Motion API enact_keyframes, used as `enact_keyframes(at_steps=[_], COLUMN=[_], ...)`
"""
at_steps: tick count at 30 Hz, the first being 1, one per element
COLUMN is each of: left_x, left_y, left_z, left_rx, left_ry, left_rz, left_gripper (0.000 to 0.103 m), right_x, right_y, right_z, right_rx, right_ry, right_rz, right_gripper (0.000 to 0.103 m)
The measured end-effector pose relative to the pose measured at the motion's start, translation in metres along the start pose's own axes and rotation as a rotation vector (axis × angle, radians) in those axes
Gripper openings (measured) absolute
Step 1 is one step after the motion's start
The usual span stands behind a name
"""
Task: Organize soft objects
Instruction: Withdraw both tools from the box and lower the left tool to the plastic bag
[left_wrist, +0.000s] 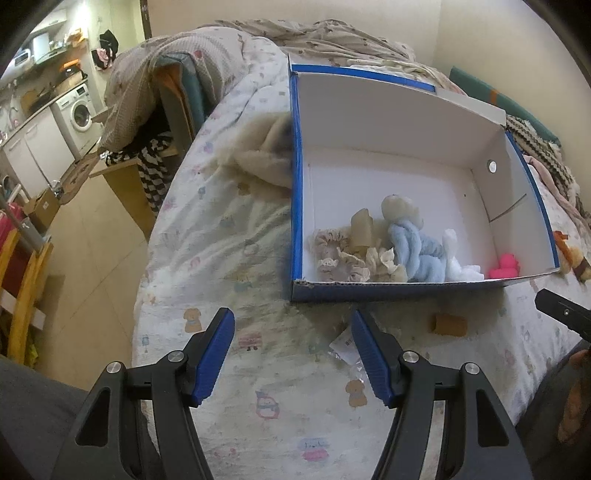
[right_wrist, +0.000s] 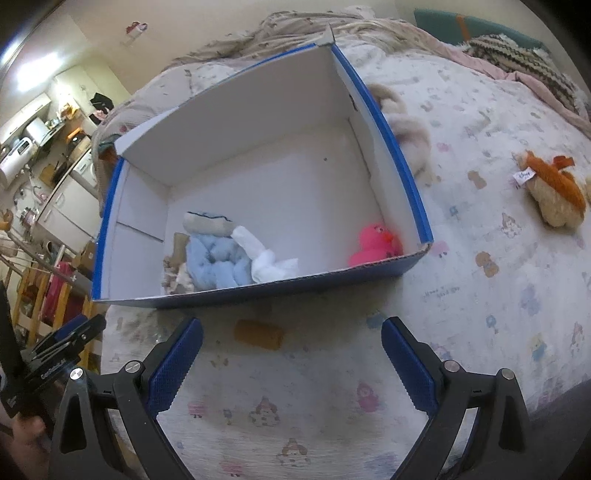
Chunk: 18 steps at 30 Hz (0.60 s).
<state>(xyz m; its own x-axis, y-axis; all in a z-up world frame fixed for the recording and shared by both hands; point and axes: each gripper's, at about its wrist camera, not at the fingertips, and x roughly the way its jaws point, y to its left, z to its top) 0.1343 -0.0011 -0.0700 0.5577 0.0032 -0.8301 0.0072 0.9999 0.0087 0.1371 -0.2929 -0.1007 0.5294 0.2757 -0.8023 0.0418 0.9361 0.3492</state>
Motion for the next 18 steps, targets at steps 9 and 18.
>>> enact_keyframes(at_steps=[9,18], left_x=[0.018,0.026], left_y=[0.005,0.005], left_z=[-0.008,-0.011], left_rx=[-0.028,-0.019], left_ry=[0.068,0.076], left_rz=[0.005,0.018], left_gripper=[0.063,0.063], right_x=[0.018,0.028], right_y=[0.002,0.0], right_z=[-0.003,-0.004], right_rx=[-0.006,-0.011], right_ry=[0.048,0.086], right_rz=[-0.036,-0.06], right_gripper=[0.103,0.103])
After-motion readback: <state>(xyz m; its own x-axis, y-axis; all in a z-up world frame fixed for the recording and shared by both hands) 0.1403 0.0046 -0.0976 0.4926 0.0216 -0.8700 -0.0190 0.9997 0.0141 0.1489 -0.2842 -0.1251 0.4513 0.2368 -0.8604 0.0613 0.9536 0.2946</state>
